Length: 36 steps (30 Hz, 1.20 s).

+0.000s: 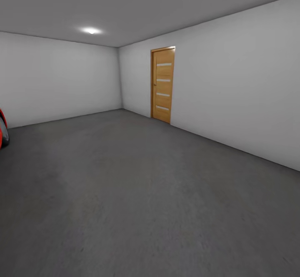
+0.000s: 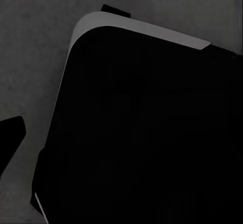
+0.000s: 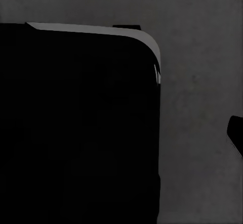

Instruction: Move the two storage containers from the living room to the garage. In the garage, place one container on the floor and stack the other container on top of it (either order is fine).

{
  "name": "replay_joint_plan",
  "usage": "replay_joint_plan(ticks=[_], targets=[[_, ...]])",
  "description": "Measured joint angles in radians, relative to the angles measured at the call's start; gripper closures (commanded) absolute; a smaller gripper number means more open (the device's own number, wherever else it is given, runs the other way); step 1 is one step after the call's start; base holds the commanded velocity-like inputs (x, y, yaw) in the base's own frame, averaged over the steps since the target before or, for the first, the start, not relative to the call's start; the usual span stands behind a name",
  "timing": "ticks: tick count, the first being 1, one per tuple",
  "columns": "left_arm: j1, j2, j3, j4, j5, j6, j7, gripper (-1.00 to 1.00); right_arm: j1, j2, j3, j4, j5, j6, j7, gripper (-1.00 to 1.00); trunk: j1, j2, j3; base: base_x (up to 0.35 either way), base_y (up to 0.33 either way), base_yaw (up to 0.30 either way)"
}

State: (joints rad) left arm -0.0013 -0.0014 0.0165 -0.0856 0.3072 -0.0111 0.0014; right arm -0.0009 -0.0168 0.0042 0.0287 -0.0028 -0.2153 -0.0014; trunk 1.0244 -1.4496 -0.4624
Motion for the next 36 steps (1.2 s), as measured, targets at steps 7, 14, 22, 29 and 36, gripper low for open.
replay_joint_plan(ticks=[7, 14, 22, 29, 36], targets=[[0.0, 0.0, 0.0, 0.0, 0.0, 0.0, 0.0, -1.0, 0.0, 0.0, 0.0, 0.0, 0.0, 0.0, 0.0, -1.0, 0.0, 0.0, 0.0, 0.323, 0.0, 0.0], [0.0, 0.001, 0.0, 0.0, 0.0, 0.0, 0.0, -1.0, 0.0, 0.0, 0.0, 0.0, 0.0, 0.0, 0.0, -1.0, 0.0, 0.0, 0.0, 0.323, 0.0, 0.0], [0.0, 0.003, 0.001, 0.0, 0.0, 0.0, 0.0, -1.0, 0.0, 0.0, 0.0, 0.0, 0.0, 0.0, 0.0, -1.0, 0.0, 0.0, 0.0, 0.323, 0.0, 0.0], [0.0, 0.001, 0.0, 0.0, 0.0, 0.0, 0.0, -1.0, 0.0, 0.0, 0.0, 0.0, 0.0, 0.0, 0.0, -1.0, 0.0, 0.0, 0.0, 0.323, 0.0, 0.0], [0.0, 0.002, 0.0, 0.0, -0.001, 0.0, 0.0, -1.0, 0.0, 0.0, 0.0, 0.0, 0.0, 0.0, 0.0, -1.0, 0.0, 0.0, 0.0, 0.323, 0.0, 0.0]])
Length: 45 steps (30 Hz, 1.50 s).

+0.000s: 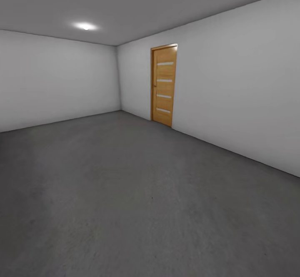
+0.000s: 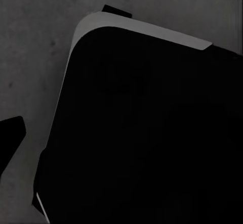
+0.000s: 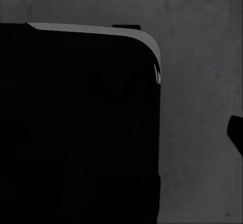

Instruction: Move the two storage containers from the living room to the garage. In the garage, place one container on the floor and stack the other container on top of it (either order is fine).

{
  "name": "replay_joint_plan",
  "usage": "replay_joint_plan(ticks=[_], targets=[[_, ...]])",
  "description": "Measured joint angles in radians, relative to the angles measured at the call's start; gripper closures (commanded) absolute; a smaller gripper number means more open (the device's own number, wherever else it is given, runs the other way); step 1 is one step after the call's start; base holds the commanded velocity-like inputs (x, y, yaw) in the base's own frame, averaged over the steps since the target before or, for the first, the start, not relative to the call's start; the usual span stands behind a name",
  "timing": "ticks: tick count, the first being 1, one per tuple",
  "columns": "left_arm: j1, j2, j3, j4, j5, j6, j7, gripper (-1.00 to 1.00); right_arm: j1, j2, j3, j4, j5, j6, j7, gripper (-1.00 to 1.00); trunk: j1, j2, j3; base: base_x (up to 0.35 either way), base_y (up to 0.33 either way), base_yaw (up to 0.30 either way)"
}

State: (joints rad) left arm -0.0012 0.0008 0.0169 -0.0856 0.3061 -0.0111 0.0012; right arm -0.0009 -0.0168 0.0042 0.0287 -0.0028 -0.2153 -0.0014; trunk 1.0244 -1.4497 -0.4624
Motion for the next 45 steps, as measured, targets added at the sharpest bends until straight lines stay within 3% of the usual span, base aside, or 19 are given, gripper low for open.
replay_joint_plan(ticks=[45], targets=[[0.0, 0.001, -0.001, 0.0, 0.001, 0.0, 0.0, -1.0, 0.0, 0.0, 0.0, 0.0, 0.0, 0.0, 0.0, -1.0, 0.0, 0.0, 0.0, 0.323, 0.0, 0.0]])
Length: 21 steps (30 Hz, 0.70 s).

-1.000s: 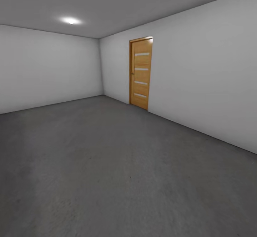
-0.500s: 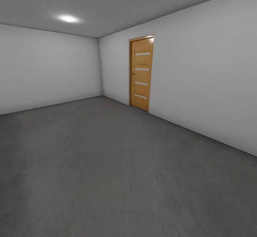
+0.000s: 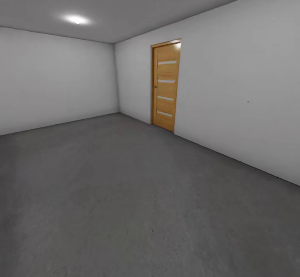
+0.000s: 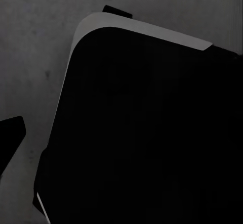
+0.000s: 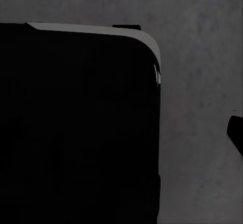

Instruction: Move the two storage containers from the living room to the garage. In the garage, place one container on the floor and stack the other container on top of it (either order is fine).

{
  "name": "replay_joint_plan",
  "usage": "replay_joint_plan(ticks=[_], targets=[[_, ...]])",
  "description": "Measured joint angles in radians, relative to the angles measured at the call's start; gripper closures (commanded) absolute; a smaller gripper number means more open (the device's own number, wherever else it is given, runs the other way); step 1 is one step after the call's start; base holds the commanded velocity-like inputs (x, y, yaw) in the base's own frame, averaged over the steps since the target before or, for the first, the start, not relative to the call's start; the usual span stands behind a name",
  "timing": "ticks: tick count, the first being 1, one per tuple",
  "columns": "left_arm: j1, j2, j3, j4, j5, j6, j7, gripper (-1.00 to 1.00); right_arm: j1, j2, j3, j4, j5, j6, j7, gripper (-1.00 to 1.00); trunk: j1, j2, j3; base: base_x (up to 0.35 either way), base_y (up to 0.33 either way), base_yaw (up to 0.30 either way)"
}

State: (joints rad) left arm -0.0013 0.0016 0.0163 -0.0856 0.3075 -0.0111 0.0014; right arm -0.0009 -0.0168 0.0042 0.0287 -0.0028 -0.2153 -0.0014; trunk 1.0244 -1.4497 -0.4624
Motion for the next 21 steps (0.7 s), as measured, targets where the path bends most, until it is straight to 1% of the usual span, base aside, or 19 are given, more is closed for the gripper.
replay_joint_plan(ticks=[21], targets=[[0.0, 0.002, 0.0, 0.0, 0.0, 0.0, 0.0, -1.0, 0.0, 0.0, 0.0, 0.0, 0.0, 0.0, 0.0, -1.0, 0.0, 0.0, 0.0, 0.323, 0.0, 0.0]])
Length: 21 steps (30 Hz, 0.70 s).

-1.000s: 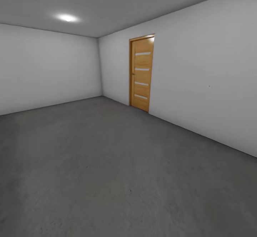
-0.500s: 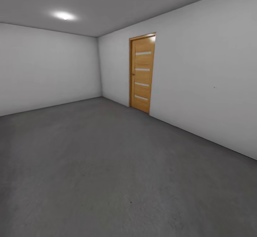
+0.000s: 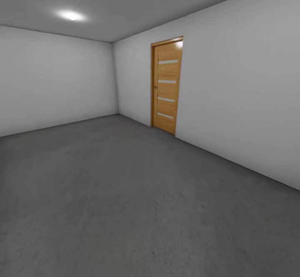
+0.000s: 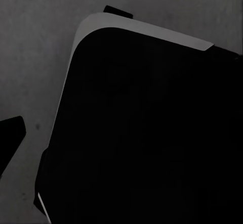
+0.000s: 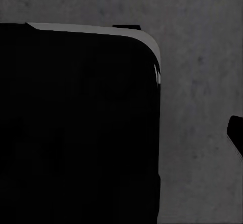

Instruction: Move the two storage containers from the living room to the garage. In the garage, place one container on the floor and stack the other container on top of it (either order is fine).

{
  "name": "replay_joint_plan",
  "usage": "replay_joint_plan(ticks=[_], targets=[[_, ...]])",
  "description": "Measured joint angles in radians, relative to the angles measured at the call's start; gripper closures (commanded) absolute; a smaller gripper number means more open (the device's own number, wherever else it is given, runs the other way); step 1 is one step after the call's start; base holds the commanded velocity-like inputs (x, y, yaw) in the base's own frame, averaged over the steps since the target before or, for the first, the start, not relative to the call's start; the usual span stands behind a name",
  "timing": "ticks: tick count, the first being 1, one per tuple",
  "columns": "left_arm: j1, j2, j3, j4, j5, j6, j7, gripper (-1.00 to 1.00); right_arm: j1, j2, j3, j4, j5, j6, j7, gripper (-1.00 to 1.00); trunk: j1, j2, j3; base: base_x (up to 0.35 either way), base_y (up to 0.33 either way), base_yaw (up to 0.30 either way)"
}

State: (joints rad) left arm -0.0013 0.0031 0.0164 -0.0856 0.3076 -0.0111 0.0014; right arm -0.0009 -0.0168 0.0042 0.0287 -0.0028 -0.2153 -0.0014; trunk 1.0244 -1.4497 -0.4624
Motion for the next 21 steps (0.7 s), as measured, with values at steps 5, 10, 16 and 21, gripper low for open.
replay_joint_plan(ticks=[5, 10, 16, 21], targets=[[0.0, 0.0, 0.001, 0.0, 0.0, 0.0, 0.0, -1.0, 0.0, 0.0, 0.0, 0.0, 0.0, 0.0, 0.0, -1.0, 0.0, 0.0, 0.0, 0.323, 0.0, 0.0], [0.0, 0.0, 0.0, 0.0, 0.0, 0.0, 0.0, -1.0, 0.0, 0.0, 0.0, 0.0, 0.0, 0.0, 0.0, -1.0, 0.0, 0.0, 0.0, 0.323, 0.0, 0.0], [0.0, 0.0, 0.0, 0.0, 0.0, 0.0, 0.0, -1.0, 0.0, 0.0, 0.0, 0.0, 0.0, 0.0, 0.0, -1.0, 0.0, 0.0, 0.0, 0.323, 0.0, 0.0], [0.0, 0.0, 0.0, 0.0, 0.0, 0.0, 0.0, -1.0, 0.0, 0.0, 0.0, 0.0, 0.0, 0.0, 0.0, -1.0, 0.0, 0.0, 0.0, 0.323, 0.0, 0.0]])
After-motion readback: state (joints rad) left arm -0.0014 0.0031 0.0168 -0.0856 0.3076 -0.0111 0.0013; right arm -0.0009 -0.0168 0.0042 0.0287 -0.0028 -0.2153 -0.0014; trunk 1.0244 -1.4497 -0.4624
